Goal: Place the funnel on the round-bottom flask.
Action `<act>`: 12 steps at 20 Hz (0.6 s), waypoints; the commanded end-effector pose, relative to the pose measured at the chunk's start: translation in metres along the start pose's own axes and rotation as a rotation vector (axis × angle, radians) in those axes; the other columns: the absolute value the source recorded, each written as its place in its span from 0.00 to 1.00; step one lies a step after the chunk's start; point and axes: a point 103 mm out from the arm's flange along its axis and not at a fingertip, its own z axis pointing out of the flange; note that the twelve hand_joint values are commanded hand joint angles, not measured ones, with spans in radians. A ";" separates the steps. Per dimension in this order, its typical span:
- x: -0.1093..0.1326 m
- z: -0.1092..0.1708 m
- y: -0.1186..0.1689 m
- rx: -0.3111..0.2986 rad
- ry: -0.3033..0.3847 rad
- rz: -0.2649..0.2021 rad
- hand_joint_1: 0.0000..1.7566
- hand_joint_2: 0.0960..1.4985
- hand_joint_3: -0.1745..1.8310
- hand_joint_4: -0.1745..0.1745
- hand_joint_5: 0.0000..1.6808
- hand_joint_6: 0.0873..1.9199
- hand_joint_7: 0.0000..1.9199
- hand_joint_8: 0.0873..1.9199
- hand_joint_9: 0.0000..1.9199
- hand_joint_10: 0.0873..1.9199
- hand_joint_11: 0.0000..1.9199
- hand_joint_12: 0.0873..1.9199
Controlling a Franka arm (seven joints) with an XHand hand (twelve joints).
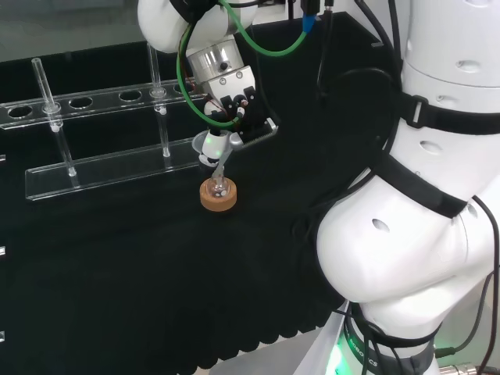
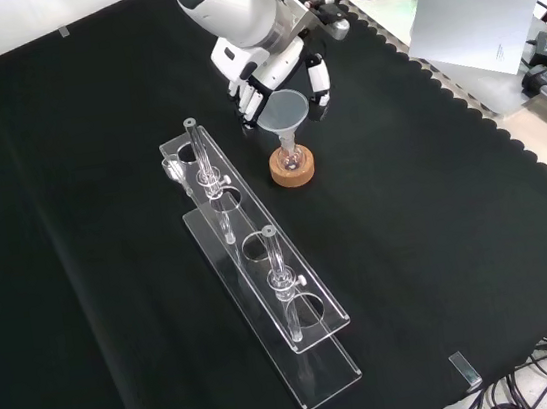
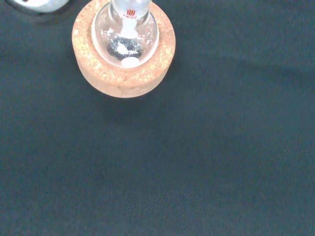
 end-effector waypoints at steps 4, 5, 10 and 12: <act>-0.001 0.000 -0.002 -0.009 0.006 -0.010 0.38 0.40 0.33 0.30 0.19 0.13 0.16 0.39 0.34 0.32 0.22 0.67; 0.001 0.000 -0.003 -0.011 0.006 -0.013 0.38 0.40 0.33 0.30 0.19 0.12 0.15 0.39 0.33 0.32 0.22 0.67; 0.002 -0.002 -0.006 -0.011 0.004 -0.023 0.36 0.40 0.31 0.30 0.19 0.09 0.12 0.39 0.31 0.32 0.21 0.67; 0.002 -0.001 -0.006 -0.009 -0.001 -0.021 0.36 0.40 0.31 0.30 0.19 0.09 0.12 0.39 0.31 0.32 0.20 0.67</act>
